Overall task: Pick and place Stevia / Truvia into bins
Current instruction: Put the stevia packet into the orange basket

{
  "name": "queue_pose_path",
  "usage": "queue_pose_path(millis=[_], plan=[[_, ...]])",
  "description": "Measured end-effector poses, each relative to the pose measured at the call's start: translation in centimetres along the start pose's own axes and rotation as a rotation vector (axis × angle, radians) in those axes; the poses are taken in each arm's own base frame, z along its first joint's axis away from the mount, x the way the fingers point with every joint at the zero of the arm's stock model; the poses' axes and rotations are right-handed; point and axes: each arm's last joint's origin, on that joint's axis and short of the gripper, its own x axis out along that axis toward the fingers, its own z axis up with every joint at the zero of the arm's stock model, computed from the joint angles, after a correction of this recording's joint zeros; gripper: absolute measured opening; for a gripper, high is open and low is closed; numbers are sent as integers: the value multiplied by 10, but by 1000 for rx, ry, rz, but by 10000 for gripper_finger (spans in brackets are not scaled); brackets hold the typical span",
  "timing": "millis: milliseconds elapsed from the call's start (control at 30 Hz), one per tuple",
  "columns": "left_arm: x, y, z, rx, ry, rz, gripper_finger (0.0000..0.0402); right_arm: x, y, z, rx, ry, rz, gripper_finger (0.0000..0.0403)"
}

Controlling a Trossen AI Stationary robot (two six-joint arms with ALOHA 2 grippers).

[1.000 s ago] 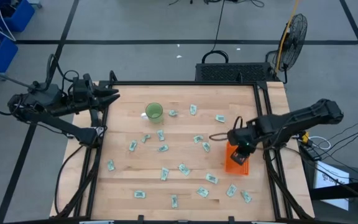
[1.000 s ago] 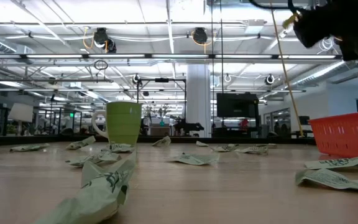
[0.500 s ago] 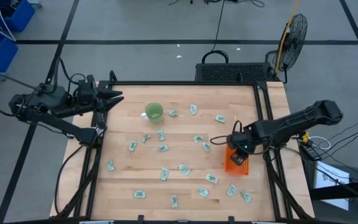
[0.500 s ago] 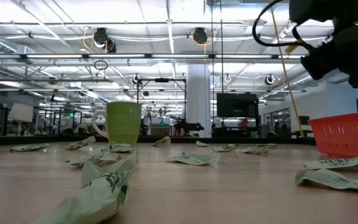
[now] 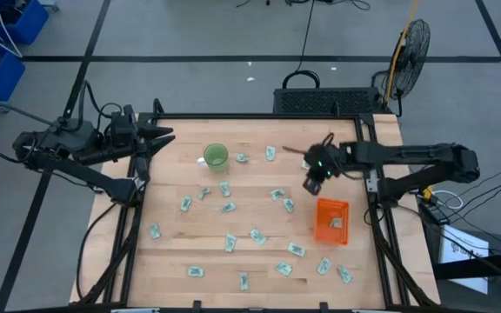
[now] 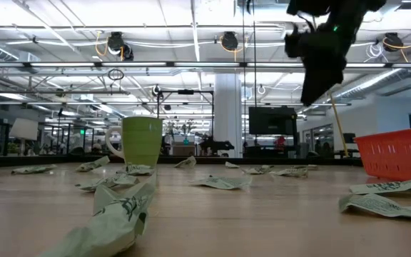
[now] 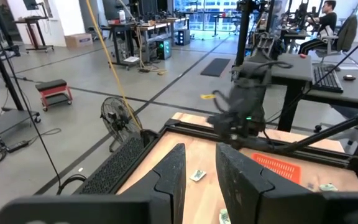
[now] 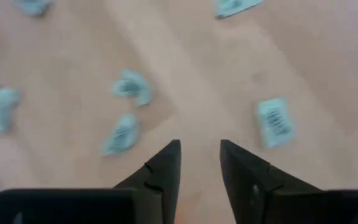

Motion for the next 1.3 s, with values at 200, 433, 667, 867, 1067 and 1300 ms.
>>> queue_pose_path(millis=[200, 433, 667, 867, 1067, 1300], plan=[[2, -2, 0, 4, 6, -5, 93, 41, -37, 16, -47, 139, -71, 180], [5, -4, -1, 9, 17, -29, 93, 91, -49, 15, -83, 319, -114, 199], [6, -5, -1, 15, 20, -28, 93, 127, -51, 12, -46, 375, -186, 177], [6, -5, -1, 15, 19, -28, 93, 137, -52, 8, -29, 437, -140, 106], [6, -5, -1, 15, 19, -28, 93, 118, -52, 9, 43, 405, -149, 10], [6, -5, -1, 16, 19, -27, 93, 39, -29, 3, 207, 375, 94, 4]])
